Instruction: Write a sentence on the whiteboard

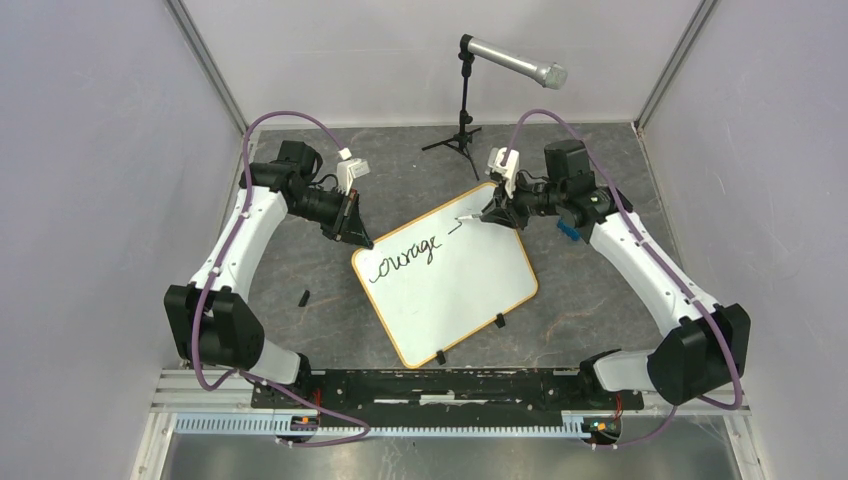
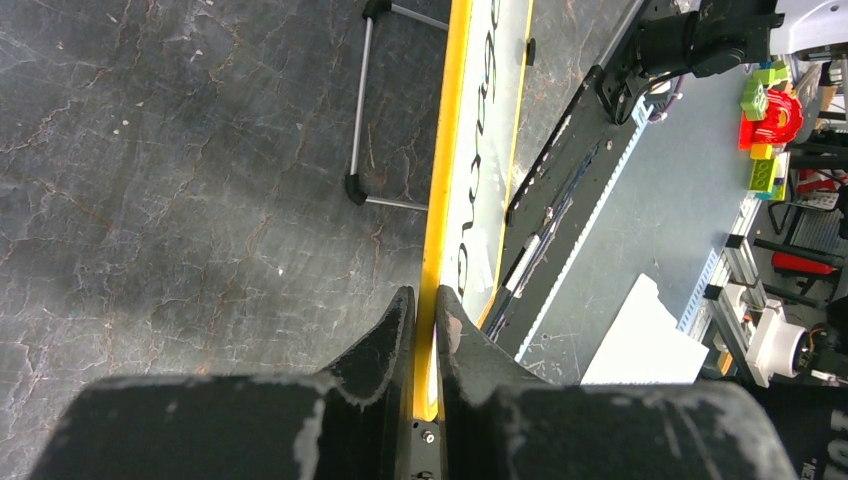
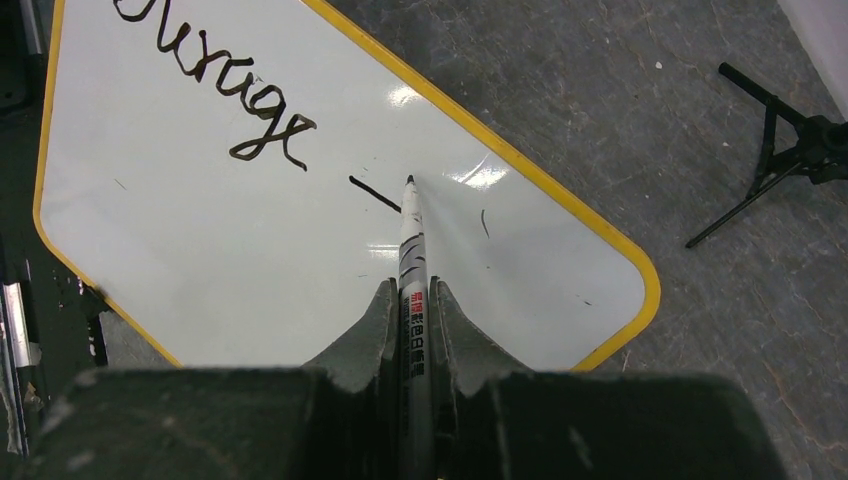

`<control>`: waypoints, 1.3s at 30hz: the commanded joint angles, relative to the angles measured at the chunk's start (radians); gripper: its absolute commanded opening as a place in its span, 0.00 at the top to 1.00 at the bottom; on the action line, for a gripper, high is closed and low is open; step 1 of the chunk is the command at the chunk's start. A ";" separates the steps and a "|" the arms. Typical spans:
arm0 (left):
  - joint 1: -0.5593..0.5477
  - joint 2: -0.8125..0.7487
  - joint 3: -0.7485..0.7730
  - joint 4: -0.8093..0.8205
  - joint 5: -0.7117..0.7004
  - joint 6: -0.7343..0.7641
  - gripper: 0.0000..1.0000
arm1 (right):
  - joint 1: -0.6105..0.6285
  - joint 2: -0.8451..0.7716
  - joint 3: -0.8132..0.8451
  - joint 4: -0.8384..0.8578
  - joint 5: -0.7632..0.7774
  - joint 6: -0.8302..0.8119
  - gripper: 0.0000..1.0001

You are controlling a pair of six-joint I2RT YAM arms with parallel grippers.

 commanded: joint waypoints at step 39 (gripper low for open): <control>-0.015 -0.019 0.022 0.006 -0.021 0.042 0.97 | -0.008 -0.041 -0.021 -0.046 0.088 -0.080 1.00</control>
